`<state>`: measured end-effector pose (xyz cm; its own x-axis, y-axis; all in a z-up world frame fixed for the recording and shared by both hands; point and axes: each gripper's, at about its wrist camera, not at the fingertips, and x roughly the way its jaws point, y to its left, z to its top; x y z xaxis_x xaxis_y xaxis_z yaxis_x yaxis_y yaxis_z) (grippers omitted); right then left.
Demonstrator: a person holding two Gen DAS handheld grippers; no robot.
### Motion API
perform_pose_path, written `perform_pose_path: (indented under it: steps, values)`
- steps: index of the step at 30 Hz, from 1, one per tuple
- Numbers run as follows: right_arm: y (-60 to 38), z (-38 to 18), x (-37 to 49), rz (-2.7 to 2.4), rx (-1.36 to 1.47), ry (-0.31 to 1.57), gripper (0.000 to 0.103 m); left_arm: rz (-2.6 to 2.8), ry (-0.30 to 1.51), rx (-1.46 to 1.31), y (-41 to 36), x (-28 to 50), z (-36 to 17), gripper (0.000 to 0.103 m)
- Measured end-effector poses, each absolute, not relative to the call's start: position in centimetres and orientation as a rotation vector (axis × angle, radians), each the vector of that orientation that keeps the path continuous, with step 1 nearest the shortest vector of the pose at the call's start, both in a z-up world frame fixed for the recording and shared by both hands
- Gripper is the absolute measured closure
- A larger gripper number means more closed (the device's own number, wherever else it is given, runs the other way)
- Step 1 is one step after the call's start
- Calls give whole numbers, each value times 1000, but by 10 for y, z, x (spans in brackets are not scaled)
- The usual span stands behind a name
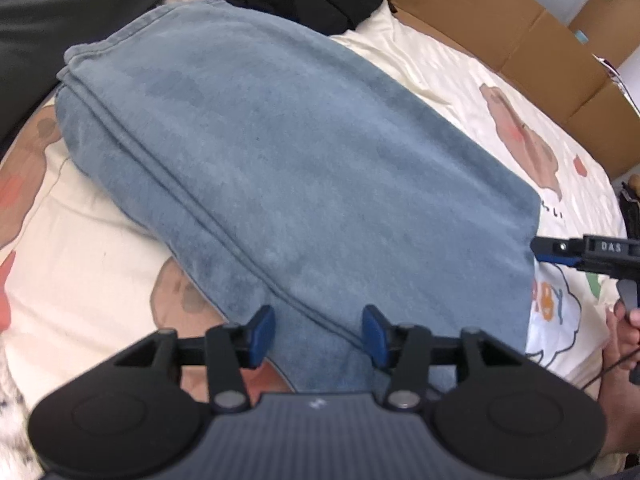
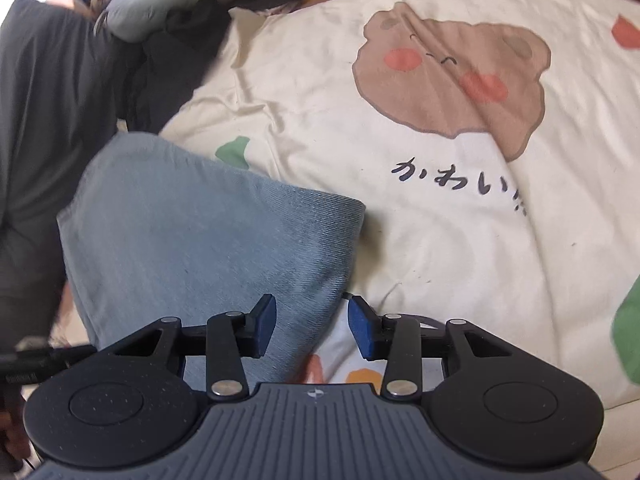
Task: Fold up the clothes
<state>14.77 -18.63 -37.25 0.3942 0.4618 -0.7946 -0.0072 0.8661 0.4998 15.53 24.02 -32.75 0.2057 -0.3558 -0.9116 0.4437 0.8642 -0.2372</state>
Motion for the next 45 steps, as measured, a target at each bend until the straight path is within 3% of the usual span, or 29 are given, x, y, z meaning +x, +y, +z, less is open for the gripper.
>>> perform_pose_path:
  steps: [5, 7, 23, 30, 31, 33, 34, 45]
  values:
    - [-198, -391, 152, 296, 627, 1117, 56, -527, 1286, 38, 244, 150, -336, 40]
    - [-205, -396, 153, 293, 713, 1104, 64, -533, 1300, 30, 244, 148, -339, 37]
    - [-214, -431, 154, 370, 974, 1116, 69, -530, 1458, -82, 266, 138, -366, 44]
    - [-215, -433, 162, 394, 1025, 1095, 72, -387, 1416, -162, 260, 132, -366, 45]
    - [-213, -434, 163, 389, 1023, 1099, 73, -387, 1417, -154, 259, 131, -365, 46]
    - [-210, -435, 165, 376, 1015, 1106, 88, -394, 1427, -171, 257, 131, -364, 56]
    - [-209, -433, 166, 374, 1018, 1107, 91, -401, 1433, -190, 257, 131, -363, 70]
    - [-212, -405, 172, 379, 1013, 1105, 96, -402, 1437, -264, 253, 128, -347, 82]
